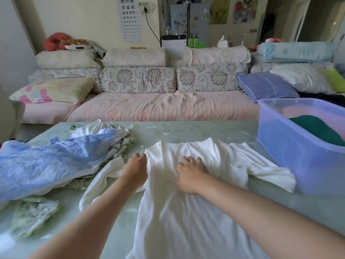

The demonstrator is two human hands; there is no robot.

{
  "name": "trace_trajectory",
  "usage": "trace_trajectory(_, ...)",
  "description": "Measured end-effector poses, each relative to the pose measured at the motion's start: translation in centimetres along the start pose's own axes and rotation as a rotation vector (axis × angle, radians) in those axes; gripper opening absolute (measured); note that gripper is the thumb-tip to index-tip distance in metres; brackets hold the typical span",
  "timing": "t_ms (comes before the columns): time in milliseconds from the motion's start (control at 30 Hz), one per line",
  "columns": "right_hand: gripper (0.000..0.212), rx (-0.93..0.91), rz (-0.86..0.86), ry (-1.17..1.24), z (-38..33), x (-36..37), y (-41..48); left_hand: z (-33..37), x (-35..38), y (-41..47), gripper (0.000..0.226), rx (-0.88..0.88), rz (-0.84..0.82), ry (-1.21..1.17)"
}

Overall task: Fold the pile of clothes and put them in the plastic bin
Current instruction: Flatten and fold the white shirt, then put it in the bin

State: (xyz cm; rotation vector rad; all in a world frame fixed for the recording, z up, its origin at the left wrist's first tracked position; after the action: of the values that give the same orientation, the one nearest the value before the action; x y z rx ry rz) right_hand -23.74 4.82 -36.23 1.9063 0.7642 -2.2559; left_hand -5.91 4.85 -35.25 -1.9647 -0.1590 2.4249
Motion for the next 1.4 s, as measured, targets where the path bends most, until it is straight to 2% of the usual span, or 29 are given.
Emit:
trace_trajectory(167, 0.058, -0.247, 0.029, 0.125, -6.0, -0.7, 0.0, -5.7, 1.3, -1.3, 0.03, -0.178, -0.206, 0.115)
trace_trajectory(333, 0.069, -0.283, -0.058, 0.162, -9.9, 0.1, 1.1, -6.1, 1.7, -2.6, 0.054, -0.204, -0.341, 0.232)
trace_trajectory(400, 0.081, -0.266, -0.124, 0.164, -10.6, 1.0, 1.5, -5.8, 1.8, -2.9, 0.044, -0.174, -0.405, 0.199)
trace_trajectory(467, 0.087, -0.261, -0.142, 0.167, -11.0, 1.4, 1.6, -5.9, 1.7, -3.2, 0.033, -0.151, -0.421, 0.07)
trace_trajectory(533, 0.091, -0.262, -0.127, 0.175, -11.1, 1.2, 1.5, -6.6, 0.9, -3.1, 0.031, -0.157, -0.346, -0.105)
trace_trajectory(667, 0.101, -0.255, -0.15, 0.19, -10.6, 1.2, 1.5, -9.6, -3.3, -2.5, 0.03, -0.229, 0.029, -0.466)
trace_trajectory(733, 0.099, -0.258, -0.155, 0.198, -10.5, 1.3, 1.7, -10.6, -4.9, -2.6, 0.019, -0.179, 0.152, -0.416)
trace_trajectory(800, 0.094, -0.255, -0.154, 0.184, -10.6, 1.8, 2.0, -10.9, -5.9, -2.6, 0.014, -0.096, 0.216, -0.26)
trace_trajectory(867, 0.088, -0.236, -0.15, 0.154, -10.7, 2.5, 2.4, -11.1, -5.4, -2.0, 0.02, -0.04, 0.109, -0.144)
trace_trajectory(967, 0.084, -0.205, -0.135, 0.133, -10.9, 3.0, 3.2, -11.6, -3.1, -1.7, 0.023, -0.051, -0.229, 0.006)
trace_trajectory(1033, 0.085, -0.194, -0.132, 0.123, -11.0, 2.9, 3.9, -12.5, -2.5, -2.3, 0.03, -0.079, -0.337, -0.007)
trace_trajectory(1100, 0.086, -0.187, -0.145, 0.113, -11.1, 2.8, 4.5, -13.8, -3.3, -2.6, 0.039, -0.135, -0.325, -0.028)
trace_trajectory(1233, 0.087, -0.179, -0.154, 0.109, -11.3, 2.5, 4.6, -15.8, -5.6, -2.9, 0.029, -0.235, -0.129, 0.026)
trace_trajectory(1400, 0.086, -0.211, -0.042, 0.131, -12.6, 1.1, 3.6, -13.5, -5.8, -3.3, 0.038, -0.159, -0.036, -0.119)
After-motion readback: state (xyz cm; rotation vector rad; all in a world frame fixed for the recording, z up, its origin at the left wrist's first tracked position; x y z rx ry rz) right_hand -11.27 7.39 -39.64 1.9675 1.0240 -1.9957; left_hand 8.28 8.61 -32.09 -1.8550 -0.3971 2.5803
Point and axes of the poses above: each hand's wrist, its own y-axis towards the middle knuckle, its own x-axis out of the palm, z = x × y, the point moved 8 cm from there along y, towards the middle knuckle, and after that the axes turned 14 degrees about -z, right-handed, at the moved point
